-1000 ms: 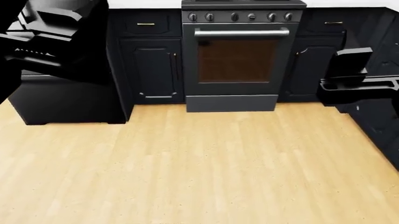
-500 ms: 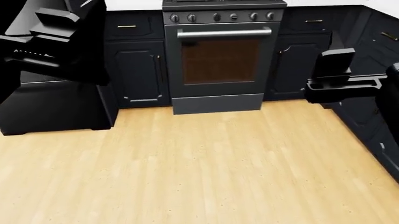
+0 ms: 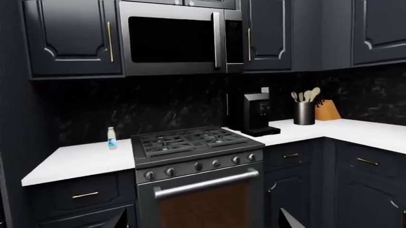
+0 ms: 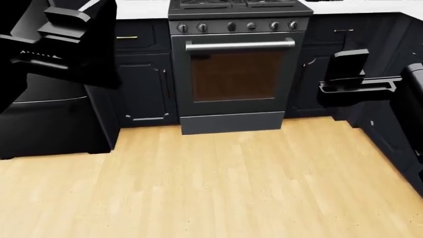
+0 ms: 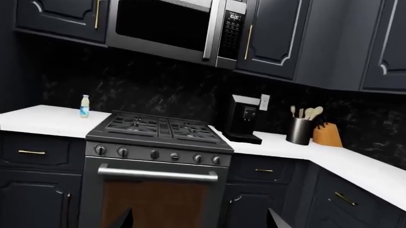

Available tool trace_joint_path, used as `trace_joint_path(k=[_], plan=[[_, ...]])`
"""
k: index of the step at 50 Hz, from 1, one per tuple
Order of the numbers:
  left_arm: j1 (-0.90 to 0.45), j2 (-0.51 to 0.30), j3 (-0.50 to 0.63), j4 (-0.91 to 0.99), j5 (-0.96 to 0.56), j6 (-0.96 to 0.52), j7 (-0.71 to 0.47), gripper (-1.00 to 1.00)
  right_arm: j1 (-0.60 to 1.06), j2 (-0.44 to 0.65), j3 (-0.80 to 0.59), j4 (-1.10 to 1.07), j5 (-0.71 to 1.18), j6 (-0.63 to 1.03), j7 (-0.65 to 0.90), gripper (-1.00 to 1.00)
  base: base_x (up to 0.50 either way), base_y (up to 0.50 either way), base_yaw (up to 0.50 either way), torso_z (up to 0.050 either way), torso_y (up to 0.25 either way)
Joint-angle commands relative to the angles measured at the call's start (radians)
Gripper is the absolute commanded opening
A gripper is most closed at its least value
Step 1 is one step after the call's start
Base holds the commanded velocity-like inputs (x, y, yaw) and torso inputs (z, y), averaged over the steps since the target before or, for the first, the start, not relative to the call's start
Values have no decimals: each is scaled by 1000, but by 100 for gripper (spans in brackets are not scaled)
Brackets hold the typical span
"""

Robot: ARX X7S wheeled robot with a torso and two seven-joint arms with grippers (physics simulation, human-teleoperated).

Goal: Move the drinks to the dining counter.

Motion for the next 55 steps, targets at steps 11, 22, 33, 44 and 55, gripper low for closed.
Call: trace_joint_path(k=[11, 22, 33, 44, 55], plan=[[-10, 18, 9, -6, 10, -8, 0, 100, 36, -15, -10, 16, 22, -8, 7, 100, 487, -166, 0, 0, 2], [-2, 18, 8, -2, 14, -3, 2, 100, 160, -16, -68, 60, 97, 55, 69, 100, 475, -309, 0, 0, 2], [-19, 17, 10, -2, -2, -10, -9, 100, 207, -60, -107, 86, 90, 72, 81, 100, 426, -413, 0, 0, 2], [-16, 14, 6, -5, 3, -6, -4, 100, 214, -73, -88, 86, 73, 49, 45, 100, 413, -413, 0, 0, 2], [-1, 19, 7, -6, 16, -3, 4, 100, 250, -113, -130, 98, 16, 100, 13, 100, 492, -96, 0, 0, 2]])
